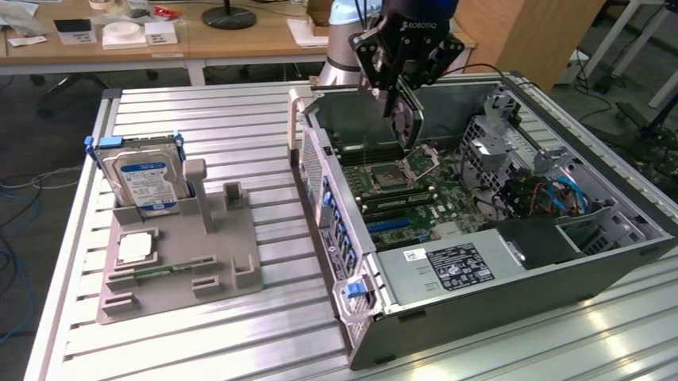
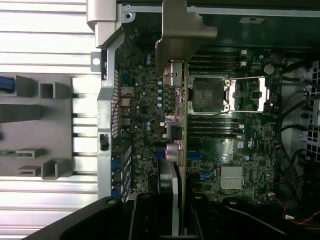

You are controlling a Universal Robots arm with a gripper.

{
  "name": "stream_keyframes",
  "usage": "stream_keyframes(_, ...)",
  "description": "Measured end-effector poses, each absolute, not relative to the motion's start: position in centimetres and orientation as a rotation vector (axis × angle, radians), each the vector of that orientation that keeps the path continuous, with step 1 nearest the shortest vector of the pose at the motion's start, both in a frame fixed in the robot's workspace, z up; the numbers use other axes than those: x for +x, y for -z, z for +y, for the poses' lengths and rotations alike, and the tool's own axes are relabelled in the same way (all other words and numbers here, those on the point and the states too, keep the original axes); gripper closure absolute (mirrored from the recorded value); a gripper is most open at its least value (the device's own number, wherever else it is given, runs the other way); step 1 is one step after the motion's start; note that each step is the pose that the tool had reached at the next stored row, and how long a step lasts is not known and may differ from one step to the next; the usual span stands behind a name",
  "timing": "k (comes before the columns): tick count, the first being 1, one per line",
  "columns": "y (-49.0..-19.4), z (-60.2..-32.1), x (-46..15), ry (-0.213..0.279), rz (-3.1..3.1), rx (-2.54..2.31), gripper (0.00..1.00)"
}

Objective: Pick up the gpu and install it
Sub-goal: 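Pick up the gpu and move the gpu toward the slot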

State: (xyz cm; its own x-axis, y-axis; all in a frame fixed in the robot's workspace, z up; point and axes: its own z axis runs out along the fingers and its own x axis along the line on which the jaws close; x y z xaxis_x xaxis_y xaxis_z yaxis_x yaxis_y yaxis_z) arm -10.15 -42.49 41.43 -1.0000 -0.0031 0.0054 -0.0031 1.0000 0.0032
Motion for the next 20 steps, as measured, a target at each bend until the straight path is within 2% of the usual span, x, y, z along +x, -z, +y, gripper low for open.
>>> stream_keyframes(20, -41.4, -42.5, -7.9, 0.005, -3.136, 0.005, 0.72)
